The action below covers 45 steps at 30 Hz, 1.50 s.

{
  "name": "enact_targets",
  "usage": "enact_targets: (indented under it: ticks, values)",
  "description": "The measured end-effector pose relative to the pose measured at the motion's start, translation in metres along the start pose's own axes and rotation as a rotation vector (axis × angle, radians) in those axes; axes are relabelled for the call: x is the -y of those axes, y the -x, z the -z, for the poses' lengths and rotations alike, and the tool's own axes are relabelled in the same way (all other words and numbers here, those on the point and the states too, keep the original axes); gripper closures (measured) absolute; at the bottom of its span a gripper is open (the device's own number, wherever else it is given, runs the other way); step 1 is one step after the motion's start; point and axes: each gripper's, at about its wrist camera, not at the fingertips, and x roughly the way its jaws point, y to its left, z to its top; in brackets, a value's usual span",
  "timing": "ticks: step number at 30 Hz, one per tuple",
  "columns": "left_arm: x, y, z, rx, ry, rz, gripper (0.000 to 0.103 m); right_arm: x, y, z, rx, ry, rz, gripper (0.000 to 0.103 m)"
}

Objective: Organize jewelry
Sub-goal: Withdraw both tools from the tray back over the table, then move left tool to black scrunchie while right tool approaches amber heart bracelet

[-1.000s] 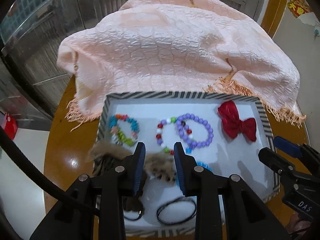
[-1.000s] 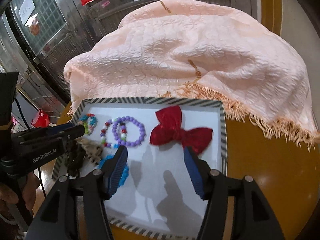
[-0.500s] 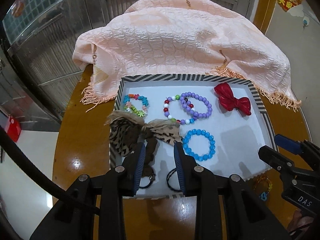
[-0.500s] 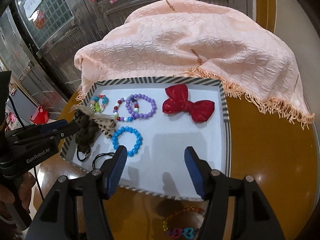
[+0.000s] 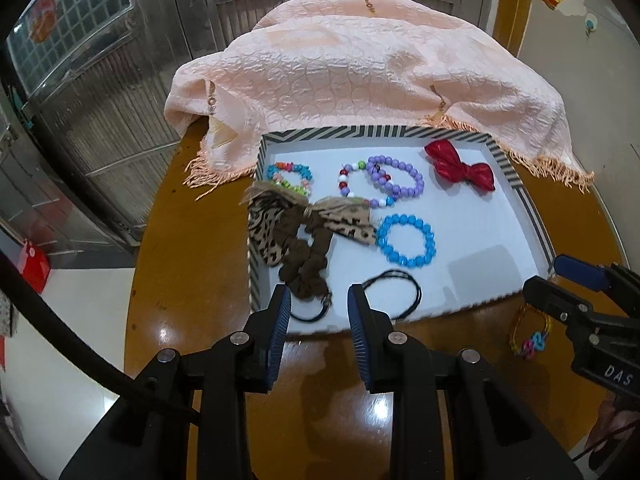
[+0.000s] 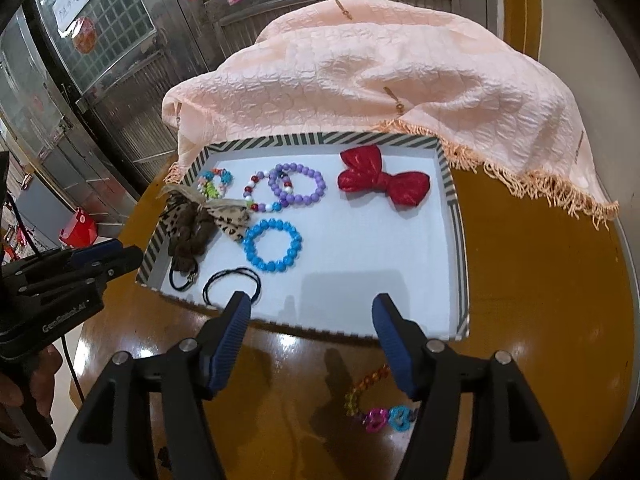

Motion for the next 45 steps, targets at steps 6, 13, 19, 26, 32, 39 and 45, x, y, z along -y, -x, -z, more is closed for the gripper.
enact_targets:
  ticks: [6, 13, 19, 26, 32, 39, 45]
  values:
    - [-0.004, 0.008, 0.019, -0.005, -0.016, 0.003, 0.073, -0.006, 0.008, 0.014, -0.005, -0.001, 0.007, 0.036]
    - [-0.009, 0.019, 0.037, -0.007, -0.032, 0.012, 0.073, -0.011, 0.018, 0.028, 0.001, -0.011, 0.02, 0.035]
    - [-0.013, 0.025, 0.051, -0.009, -0.044, 0.015, 0.073, -0.018, 0.022, 0.038, -0.001, -0.003, 0.029, 0.035]
    - [-0.011, 0.026, 0.067, -0.026, -0.057, 0.037, 0.073, -0.022, 0.024, 0.05, -0.013, -0.005, 0.034, 0.034]
    - [-0.009, 0.027, 0.079, -0.033, -0.073, 0.047, 0.073, -0.024, 0.027, 0.059, -0.013, -0.015, 0.041, 0.034]
    - [-0.007, 0.026, 0.089, -0.053, -0.08, 0.071, 0.073, -0.015, 0.039, 0.063, 0.0, -0.036, 0.068, 0.034]
    - [-0.007, 0.025, 0.098, -0.069, -0.084, 0.077, 0.073, 0.003, 0.049, 0.068, 0.004, -0.067, 0.11, 0.033]
